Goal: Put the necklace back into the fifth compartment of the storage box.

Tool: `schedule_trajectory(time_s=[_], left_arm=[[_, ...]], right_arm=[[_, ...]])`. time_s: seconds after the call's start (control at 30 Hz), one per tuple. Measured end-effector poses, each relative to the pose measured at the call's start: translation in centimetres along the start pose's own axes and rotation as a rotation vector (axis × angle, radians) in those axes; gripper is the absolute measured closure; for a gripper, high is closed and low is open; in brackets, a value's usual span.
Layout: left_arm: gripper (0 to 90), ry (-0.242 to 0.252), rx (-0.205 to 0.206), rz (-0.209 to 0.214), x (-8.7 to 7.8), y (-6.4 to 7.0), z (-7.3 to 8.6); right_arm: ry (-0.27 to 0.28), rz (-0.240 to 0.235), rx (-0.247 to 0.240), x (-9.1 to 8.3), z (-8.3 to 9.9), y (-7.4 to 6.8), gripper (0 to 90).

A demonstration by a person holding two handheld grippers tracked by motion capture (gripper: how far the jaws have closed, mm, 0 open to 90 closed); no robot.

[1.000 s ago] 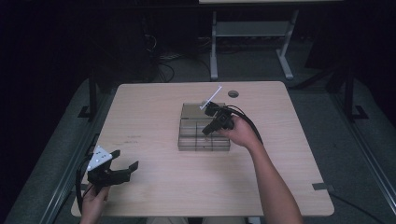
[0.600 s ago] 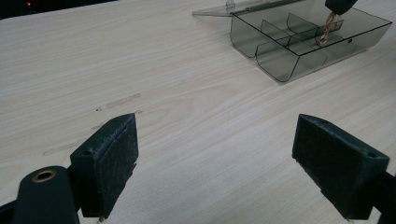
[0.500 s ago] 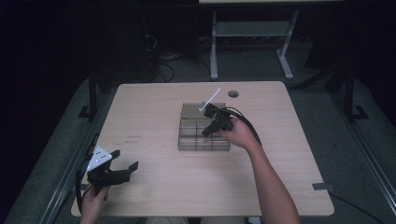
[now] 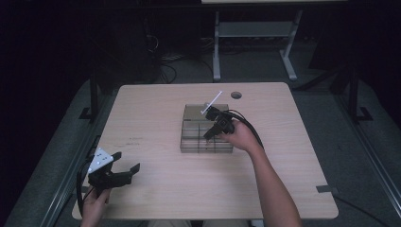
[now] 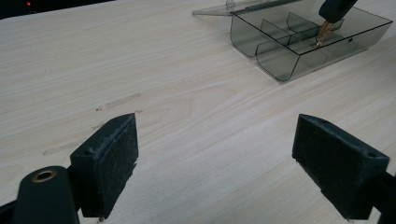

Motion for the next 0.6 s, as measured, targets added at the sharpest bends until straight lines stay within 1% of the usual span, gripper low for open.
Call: schedule_trajectory(time_s=[0.07, 0.23, 0.43, 0.6], left_arm=[[14.1, 0.000, 0.001, 0.000, 0.0, 0.0, 0.0], [14.1, 0.001, 0.003, 0.001, 0.0, 0.0, 0.0], [14.1, 0.002, 0.001, 0.000, 0.0, 0.0, 0.0], [14.1, 0.002, 0.003, 0.000, 0.0, 0.0, 0.0]], right_arm=[[-0.004, -0.001, 0.006, 0.3, 0.0, 0.1, 86.9], [-0.010, -0.006, 0.003, 0.8, 0.1, 0.3, 86.9], [-0.023, -0.009, 0.019, 1.2, 0.1, 0.6, 86.9], [-0.032, -0.012, 0.021, 1.6, 0.2, 0.7, 86.9]])
Point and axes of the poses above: each handheld gripper's, and its own axes: x roughly forward along the jaws, z roughly out of its underside, y roughly to its right, the point moved 6 cm from there along x, roughly forward along the jaws, and after that the axes turned 15 degrees about -z, right-handed, at the moved point
